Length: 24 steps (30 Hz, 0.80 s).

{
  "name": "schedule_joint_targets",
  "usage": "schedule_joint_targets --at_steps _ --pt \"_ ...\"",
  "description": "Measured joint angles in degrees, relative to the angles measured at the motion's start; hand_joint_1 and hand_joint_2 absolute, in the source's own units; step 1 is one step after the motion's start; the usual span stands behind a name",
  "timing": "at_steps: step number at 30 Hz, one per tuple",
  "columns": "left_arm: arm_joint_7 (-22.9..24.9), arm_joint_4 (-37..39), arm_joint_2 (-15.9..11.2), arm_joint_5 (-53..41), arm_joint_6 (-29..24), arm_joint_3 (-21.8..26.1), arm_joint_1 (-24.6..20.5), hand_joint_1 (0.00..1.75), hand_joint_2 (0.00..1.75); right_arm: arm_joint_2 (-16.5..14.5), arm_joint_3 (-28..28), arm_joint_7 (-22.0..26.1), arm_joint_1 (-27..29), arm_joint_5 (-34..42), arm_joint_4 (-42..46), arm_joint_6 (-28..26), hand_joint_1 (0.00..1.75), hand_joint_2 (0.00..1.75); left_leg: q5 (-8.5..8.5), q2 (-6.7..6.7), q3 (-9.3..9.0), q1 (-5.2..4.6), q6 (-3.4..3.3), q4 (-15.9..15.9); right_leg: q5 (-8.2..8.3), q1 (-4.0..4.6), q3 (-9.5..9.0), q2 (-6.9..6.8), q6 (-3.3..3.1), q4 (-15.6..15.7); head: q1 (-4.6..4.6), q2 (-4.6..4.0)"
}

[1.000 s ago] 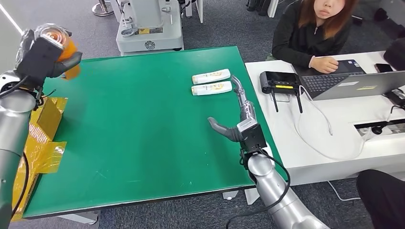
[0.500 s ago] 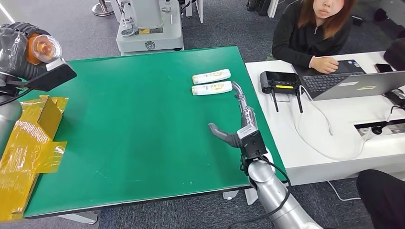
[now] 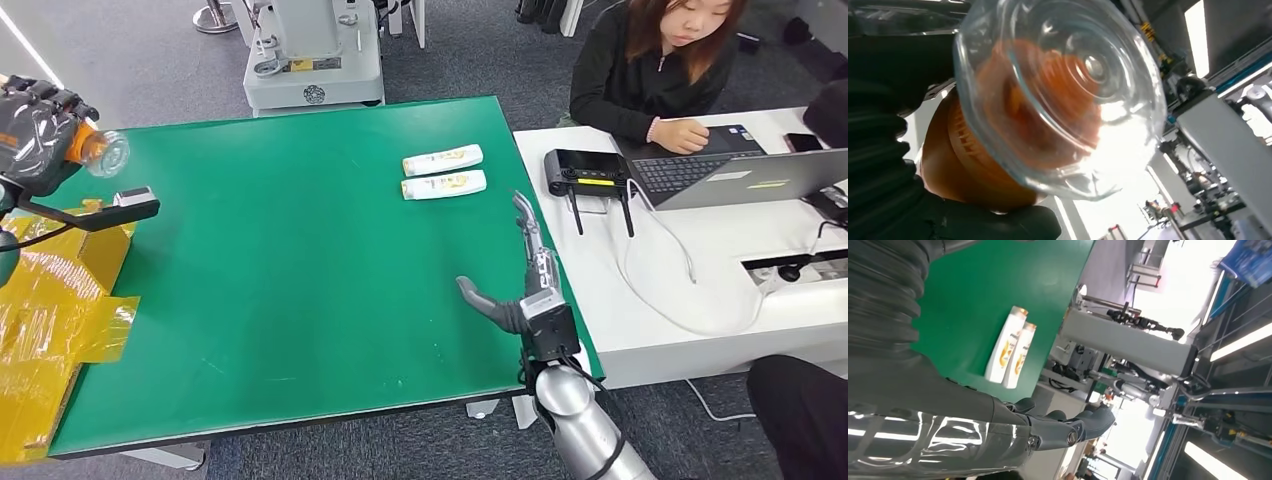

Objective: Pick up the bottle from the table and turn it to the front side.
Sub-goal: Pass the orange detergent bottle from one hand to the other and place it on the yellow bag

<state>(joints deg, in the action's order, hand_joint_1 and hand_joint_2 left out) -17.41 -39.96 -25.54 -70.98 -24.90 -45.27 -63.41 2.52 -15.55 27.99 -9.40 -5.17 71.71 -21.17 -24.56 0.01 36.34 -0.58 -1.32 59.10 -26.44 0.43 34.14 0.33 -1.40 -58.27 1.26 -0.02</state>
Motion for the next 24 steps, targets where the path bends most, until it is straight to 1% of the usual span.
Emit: schedule_joint_targets --at_steps 7,11,16,19,21,24 --pt "1.2 0.1 -3.6 -3.3 4.2 -1.4 2.2 1.75 1.75 0.3 3.6 -1.4 6.2 -1.8 7.2 0.4 0.0 1.75 -0.04 0.03 0.03 0.01 0.06 0.0 -0.03 0.0 0.05 0.05 -0.02 0.0 0.01 0.0" --pt "1.2 0.5 -5.9 -2.6 5.8 -1.6 3.5 1.75 1.75 0.3 5.5 -1.4 9.1 -2.6 9.5 0.8 0.0 1.75 -0.04 0.02 0.03 0.01 0.06 0.0 -0.04 0.01 0.05 0.03 -0.03 0.0 0.01 0.0" --pt "0.6 1.3 -8.1 1.3 9.9 -1.6 4.8 1.75 1.75 0.3 7.7 -1.5 11.1 -2.7 10.7 1.3 0.0 1.75 -0.04 0.02 0.04 0.02 0.06 0.0 -0.05 0.01 0.05 0.03 -0.05 0.0 0.01 0.0" --pt "-0.7 1.0 -9.8 6.1 13.2 -1.3 6.2 1.75 1.75 0.2 8.5 -1.5 11.4 -2.7 10.8 1.8 0.0 1.75 -0.04 0.08 0.04 0.01 0.07 0.0 -0.05 0.01 0.04 0.11 -0.05 0.0 0.02 0.0" --pt "-1.1 -1.0 -11.8 9.6 15.7 -0.6 8.6 1.75 1.75 0.1 9.0 -1.5 11.7 -2.7 10.7 2.2 0.0 1.75 -0.06 0.19 0.03 0.01 0.1 0.0 -0.05 0.0 0.08 0.24 -0.06 0.0 0.02 0.0" --pt "-0.9 -5.9 -15.0 14.4 20.5 0.7 13.1 1.75 1.75 0.0 9.5 -1.7 12.0 -3.0 10.7 2.6 0.0 1.75 -0.08 0.24 0.03 0.03 0.13 0.0 -0.06 0.01 0.12 0.29 -0.06 0.0 0.02 0.0"
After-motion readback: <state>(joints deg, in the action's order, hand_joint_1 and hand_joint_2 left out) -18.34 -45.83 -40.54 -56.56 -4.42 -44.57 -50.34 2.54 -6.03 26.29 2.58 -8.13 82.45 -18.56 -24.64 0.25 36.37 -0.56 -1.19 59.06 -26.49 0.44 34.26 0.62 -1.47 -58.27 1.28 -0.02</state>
